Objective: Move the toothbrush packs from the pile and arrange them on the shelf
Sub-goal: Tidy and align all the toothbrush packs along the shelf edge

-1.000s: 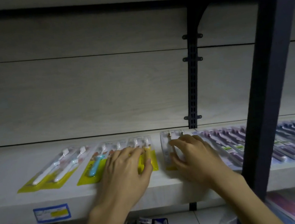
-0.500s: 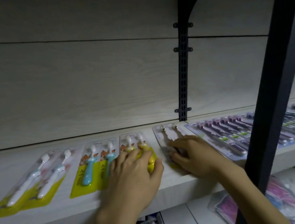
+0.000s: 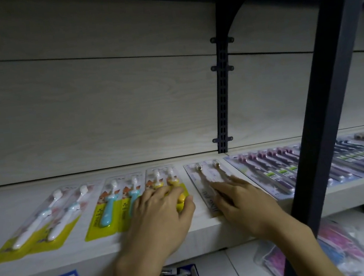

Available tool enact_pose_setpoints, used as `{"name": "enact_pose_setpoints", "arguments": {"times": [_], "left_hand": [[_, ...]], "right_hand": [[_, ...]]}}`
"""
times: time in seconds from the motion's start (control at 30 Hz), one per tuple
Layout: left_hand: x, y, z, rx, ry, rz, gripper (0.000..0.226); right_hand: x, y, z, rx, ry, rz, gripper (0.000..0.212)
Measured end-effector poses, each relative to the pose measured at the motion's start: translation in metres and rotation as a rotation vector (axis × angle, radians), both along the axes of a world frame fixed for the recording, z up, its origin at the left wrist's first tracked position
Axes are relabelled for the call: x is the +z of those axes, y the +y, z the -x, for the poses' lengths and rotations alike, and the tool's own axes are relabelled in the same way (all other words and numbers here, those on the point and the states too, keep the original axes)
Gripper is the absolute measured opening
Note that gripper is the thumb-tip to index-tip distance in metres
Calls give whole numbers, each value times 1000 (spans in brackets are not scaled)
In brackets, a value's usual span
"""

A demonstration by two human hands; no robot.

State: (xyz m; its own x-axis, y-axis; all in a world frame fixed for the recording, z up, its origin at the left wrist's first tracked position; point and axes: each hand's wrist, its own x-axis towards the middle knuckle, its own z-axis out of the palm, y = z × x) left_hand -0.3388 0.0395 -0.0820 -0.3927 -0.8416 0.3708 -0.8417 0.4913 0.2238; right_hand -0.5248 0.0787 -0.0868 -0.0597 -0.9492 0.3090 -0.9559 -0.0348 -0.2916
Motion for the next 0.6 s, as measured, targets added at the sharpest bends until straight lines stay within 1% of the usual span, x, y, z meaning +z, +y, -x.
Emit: {"name": "enact_pose_setpoints", "arguments": {"times": [0.13, 0.37, 0.47, 0.6], "left_hand": [[-1, 1, 0, -12, 22, -11, 42], [-2, -1, 1, -10, 35, -1, 42], [-2, 0, 1, -11, 37, 0, 42], [-1, 0, 1, -15, 40, -2, 42]], "right_hand": [[-7, -4, 4, 12, -2, 23, 46], [0, -1, 1, -38, 10, -46, 49], [-1, -1, 0, -38, 16, -26, 44], [-3, 1, -1, -48, 33, -9, 46]]}}
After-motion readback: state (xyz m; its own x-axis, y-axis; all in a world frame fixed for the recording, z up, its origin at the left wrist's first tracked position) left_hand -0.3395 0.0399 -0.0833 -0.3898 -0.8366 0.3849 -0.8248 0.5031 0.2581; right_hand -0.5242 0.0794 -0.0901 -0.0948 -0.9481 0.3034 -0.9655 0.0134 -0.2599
